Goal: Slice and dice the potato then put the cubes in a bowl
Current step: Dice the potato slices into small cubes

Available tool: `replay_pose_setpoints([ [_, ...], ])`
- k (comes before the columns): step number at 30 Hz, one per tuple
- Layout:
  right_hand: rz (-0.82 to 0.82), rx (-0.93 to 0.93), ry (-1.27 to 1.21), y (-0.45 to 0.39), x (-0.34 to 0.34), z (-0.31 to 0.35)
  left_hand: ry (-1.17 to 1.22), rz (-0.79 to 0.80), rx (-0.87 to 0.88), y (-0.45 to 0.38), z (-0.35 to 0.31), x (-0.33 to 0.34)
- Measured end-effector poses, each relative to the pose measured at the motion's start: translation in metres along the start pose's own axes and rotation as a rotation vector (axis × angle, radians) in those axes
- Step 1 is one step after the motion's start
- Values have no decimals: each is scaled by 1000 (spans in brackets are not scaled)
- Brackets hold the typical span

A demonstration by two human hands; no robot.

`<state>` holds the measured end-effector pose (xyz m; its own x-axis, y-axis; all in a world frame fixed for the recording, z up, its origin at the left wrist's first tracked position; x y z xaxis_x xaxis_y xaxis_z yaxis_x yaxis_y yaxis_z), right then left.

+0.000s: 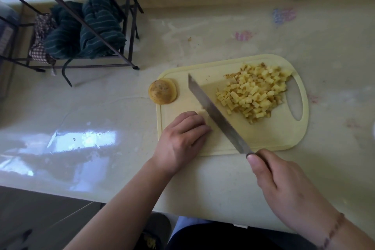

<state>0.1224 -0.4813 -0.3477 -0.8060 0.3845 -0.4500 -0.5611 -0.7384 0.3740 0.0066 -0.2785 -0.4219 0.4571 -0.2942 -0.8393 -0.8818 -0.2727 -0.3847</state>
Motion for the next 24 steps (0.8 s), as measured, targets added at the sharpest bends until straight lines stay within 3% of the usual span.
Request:
replay_pose_setpoints([
  [9, 48, 119, -157, -7, -30, -22, 34, 53, 112, -29, 11, 15],
  [13, 142, 288, -535, -4, -38, -15, 49, 57, 157, -51, 12, 26],
  [16, 155, 287, -600, -1, -49, -7, 51, 36, 118, -54, 9, 30],
  [18, 152, 201, -481, 1, -57, -5, 60, 32, 62, -51, 2, 28],
  [21, 73, 23, -75, 2, -69, -6, 61, 31, -10, -39, -12, 17],
  [24, -7, -64, 194, 1, -73, -6, 64, -82, -171, -24, -22, 0],
])
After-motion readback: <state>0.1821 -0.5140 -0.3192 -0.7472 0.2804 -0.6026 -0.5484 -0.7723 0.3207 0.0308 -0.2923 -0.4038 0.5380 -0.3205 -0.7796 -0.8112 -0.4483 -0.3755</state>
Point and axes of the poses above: each hand's wrist, its own y-axis away from the middle knuckle, its own x-axis out of the palm, z = x × y, the point moved 1 cm from there along -y, towards the middle knuckle, and after that the axes turned 10 degrees about -y, right-handed, at the moved point
